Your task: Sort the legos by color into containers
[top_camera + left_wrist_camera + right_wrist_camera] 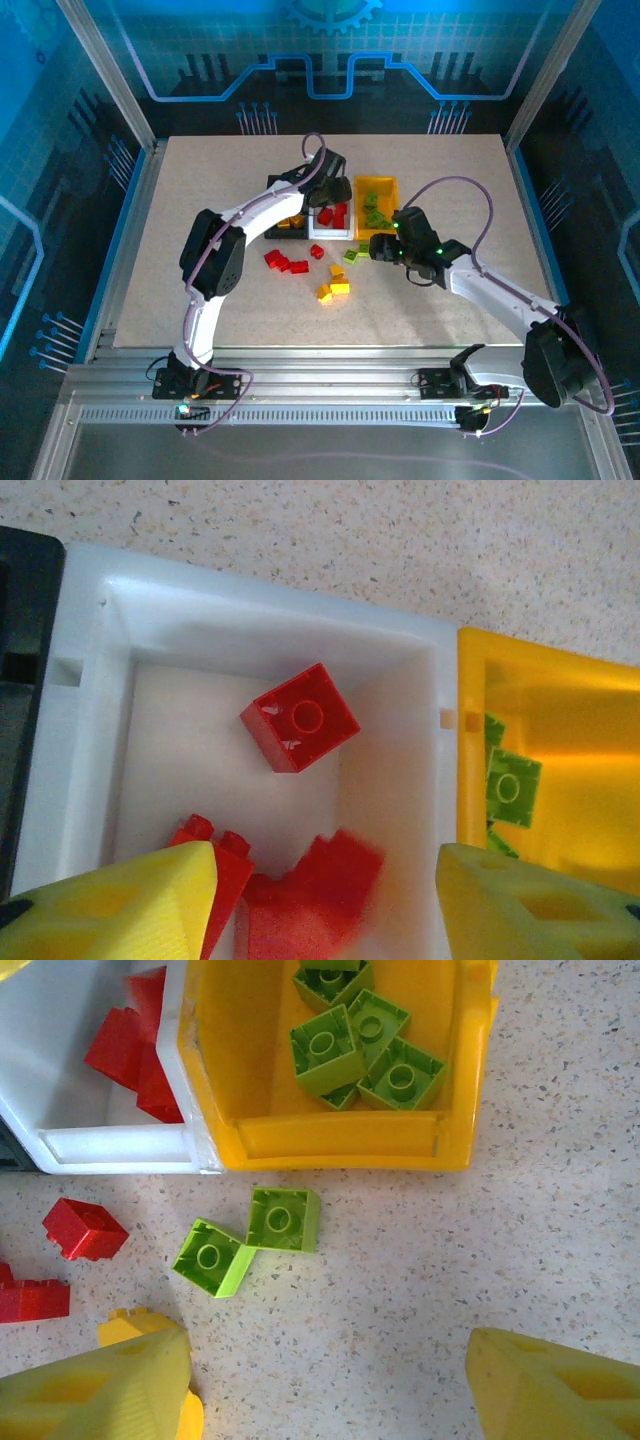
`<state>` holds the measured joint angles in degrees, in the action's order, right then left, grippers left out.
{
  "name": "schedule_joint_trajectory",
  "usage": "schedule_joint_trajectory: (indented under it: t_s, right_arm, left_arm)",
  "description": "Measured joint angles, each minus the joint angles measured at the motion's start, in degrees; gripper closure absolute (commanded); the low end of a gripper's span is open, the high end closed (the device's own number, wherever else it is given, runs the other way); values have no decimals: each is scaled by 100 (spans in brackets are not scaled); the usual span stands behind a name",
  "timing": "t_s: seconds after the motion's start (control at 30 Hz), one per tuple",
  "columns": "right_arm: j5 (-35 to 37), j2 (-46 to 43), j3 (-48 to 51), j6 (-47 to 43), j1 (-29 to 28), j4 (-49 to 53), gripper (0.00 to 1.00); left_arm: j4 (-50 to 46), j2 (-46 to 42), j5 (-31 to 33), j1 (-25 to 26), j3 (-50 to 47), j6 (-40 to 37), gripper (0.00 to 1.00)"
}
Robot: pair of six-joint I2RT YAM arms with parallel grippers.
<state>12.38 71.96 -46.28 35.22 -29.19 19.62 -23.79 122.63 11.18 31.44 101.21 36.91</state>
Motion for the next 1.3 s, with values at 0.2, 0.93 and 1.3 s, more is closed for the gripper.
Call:
schedule_joint_trajectory:
  t_s: [0.2,0.93,1.3]
  right_arm:
    - [0,-28,33,42,0,0,24]
    - [-216,-87,323,129,0,-136,23]
    - [-212,-114,323,146,0,-168,23]
  left_arm:
    - [120,-337,-4,131,-476,9,3]
    - [551,-3773,-525,1558,-5121,-431,10]
    - [826,-3117,-391,2085,-5318,-584,15]
